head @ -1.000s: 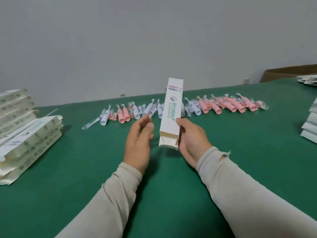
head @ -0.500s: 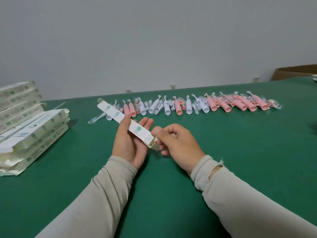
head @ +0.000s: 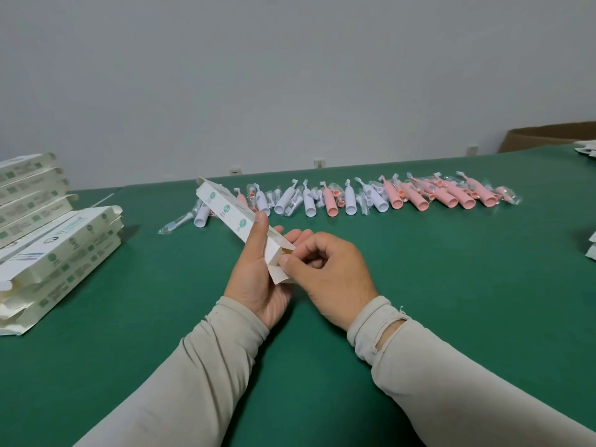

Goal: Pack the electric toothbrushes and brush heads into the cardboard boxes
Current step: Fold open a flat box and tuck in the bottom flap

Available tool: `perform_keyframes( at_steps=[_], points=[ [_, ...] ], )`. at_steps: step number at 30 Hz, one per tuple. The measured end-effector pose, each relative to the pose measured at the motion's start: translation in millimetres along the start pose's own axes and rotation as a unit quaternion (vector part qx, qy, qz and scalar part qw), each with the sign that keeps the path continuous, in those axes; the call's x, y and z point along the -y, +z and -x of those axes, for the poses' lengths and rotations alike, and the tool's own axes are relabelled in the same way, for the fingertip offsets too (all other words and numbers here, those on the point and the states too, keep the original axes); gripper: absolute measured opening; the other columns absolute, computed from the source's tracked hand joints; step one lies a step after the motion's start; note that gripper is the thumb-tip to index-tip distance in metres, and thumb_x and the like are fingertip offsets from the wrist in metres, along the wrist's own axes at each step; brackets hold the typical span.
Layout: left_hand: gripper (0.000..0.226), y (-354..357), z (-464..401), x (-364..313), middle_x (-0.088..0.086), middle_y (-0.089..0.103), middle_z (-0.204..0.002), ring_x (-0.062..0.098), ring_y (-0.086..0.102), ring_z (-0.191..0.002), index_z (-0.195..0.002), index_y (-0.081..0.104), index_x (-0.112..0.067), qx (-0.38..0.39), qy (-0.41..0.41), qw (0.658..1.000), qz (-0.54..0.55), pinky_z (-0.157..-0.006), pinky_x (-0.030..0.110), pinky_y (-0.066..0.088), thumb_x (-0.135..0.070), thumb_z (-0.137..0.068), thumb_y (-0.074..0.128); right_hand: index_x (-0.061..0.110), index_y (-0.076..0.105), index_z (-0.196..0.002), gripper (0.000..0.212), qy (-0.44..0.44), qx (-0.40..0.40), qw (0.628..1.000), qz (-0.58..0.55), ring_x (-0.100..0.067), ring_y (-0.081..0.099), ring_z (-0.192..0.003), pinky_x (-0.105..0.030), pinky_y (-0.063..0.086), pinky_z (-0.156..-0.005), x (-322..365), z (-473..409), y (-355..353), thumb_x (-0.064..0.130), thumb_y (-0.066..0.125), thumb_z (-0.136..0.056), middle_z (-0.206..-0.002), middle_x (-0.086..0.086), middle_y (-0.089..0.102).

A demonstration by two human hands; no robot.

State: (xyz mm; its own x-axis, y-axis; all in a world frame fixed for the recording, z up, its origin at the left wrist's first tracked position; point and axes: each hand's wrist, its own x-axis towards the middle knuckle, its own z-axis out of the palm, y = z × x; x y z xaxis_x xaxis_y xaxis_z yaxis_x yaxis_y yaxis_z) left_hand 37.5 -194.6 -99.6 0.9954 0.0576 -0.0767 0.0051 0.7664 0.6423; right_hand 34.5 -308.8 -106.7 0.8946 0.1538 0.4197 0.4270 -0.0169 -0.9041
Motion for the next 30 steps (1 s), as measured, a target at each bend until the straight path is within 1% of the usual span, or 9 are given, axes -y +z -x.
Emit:
perform_keyframes(
  at_steps=[4,8,12,14,16,20,23,26,30],
  points=[
    [0.075,-0.5,1.1,-1.1,0.016,0.074,-0.086,0.031,0.072,-0.098,-0.127,0.045,-0.006,0.020,-0.008,1.000,0.006,-0.073,0.047,0.059,-0.052,-0.074,0.071,0.022,0.066,-0.066,0.019,-0.006,-0.013,1.000,0.007,0.001,0.049,-0.050,-0.009,0.040,-0.053,0.3,0.4,0.6,0.016,0.080,-0.076,-0.066,0.023,0.064],
    [0.071,1.9,3.2,-0.6,0.014,0.073,-0.083,0.031,0.073,-0.092,-0.126,0.046,-0.007,0.024,-0.013,1.000,-0.005,-0.076,0.049,0.059,-0.053,-0.078,0.069,0.022,0.066,-0.066,0.020,-0.017,-0.012,1.000,0.009,0.001,0.050,-0.049,-0.007,0.039,-0.052,2.2,0.9,-0.7,0.009,0.077,-0.076,-0.064,0.024,0.063],
    [0.085,3.0,3.0,-7.3,0.017,0.066,-0.101,0.033,0.064,-0.113,-0.142,0.037,-0.003,0.028,-0.004,1.000,-0.002,-0.079,0.051,0.059,-0.058,-0.083,0.064,0.021,0.068,-0.077,0.017,-0.022,0.016,1.000,0.009,0.003,0.052,-0.055,-0.009,0.042,-0.057,7.3,-1.2,-4.0,0.006,0.070,-0.083,-0.070,0.029,0.064],
    [0.098,1.6,1.7,-12.4,0.019,0.059,-0.115,0.033,0.057,-0.125,-0.148,0.030,0.001,0.021,0.006,1.000,0.010,-0.092,0.054,0.055,-0.060,-0.079,0.064,0.025,0.066,-0.087,0.018,-0.053,0.060,0.997,0.020,0.005,0.058,-0.069,-0.007,0.042,-0.063,10.1,-0.4,-6.8,0.008,0.067,-0.081,-0.082,0.032,0.065],
    [0.105,1.0,2.2,-15.7,0.020,0.057,-0.118,0.031,0.053,-0.130,-0.152,0.026,0.002,0.013,0.009,1.000,0.018,-0.095,0.050,0.054,-0.061,-0.076,0.064,0.036,0.056,-0.094,0.026,-0.106,0.100,0.983,0.116,-0.001,0.059,-0.082,-0.009,0.042,-0.070,10.8,0.8,-9.3,0.019,0.066,-0.076,-0.092,0.034,0.059],
    [0.081,-0.1,2.3,-14.0,0.012,0.061,-0.088,0.022,0.068,-0.091,-0.142,0.037,-0.007,0.019,0.015,0.999,0.048,-0.067,0.035,0.059,-0.056,-0.084,0.063,0.034,0.053,-0.096,0.026,-0.199,0.074,0.945,0.250,-0.005,0.054,-0.087,-0.025,0.049,-0.078,9.1,-0.9,-8.9,0.025,0.071,-0.079,-0.092,0.030,0.050],
    [0.071,1.9,2.4,-11.3,0.011,0.054,-0.092,0.023,0.064,-0.085,-0.130,0.037,-0.010,0.039,0.014,0.998,0.056,-0.068,0.036,0.059,-0.053,-0.082,0.066,0.029,0.059,-0.089,0.017,-0.210,0.040,0.950,0.229,-0.007,0.057,-0.085,-0.033,0.052,-0.078,7.1,-2.1,-9.9,0.023,0.073,-0.082,-0.093,0.023,0.051],
    [0.077,0.9,0.1,-9.8,0.011,0.051,-0.094,0.023,0.068,-0.081,-0.140,0.036,-0.013,0.050,0.025,0.996,0.065,-0.070,0.036,0.059,-0.052,-0.082,0.068,0.026,0.066,-0.090,0.009,-0.205,0.030,0.955,0.211,-0.009,0.060,-0.089,-0.038,0.053,-0.082,4.0,-2.5,-10.8,0.025,0.072,-0.083,-0.099,0.018,0.056],
    [0.057,-1.0,-1.6,-6.9,0.010,0.053,-0.088,0.025,0.068,-0.077,-0.122,0.047,-0.008,0.066,0.017,0.996,0.057,-0.072,0.039,0.059,-0.053,-0.091,0.063,0.028,0.072,-0.095,0.009,-0.200,0.013,0.957,0.210,-0.001,0.057,-0.088,-0.031,0.053,-0.080,3.2,-3.7,-10.7,0.026,0.068,-0.086,-0.096,0.022,0.055]
  ],
)
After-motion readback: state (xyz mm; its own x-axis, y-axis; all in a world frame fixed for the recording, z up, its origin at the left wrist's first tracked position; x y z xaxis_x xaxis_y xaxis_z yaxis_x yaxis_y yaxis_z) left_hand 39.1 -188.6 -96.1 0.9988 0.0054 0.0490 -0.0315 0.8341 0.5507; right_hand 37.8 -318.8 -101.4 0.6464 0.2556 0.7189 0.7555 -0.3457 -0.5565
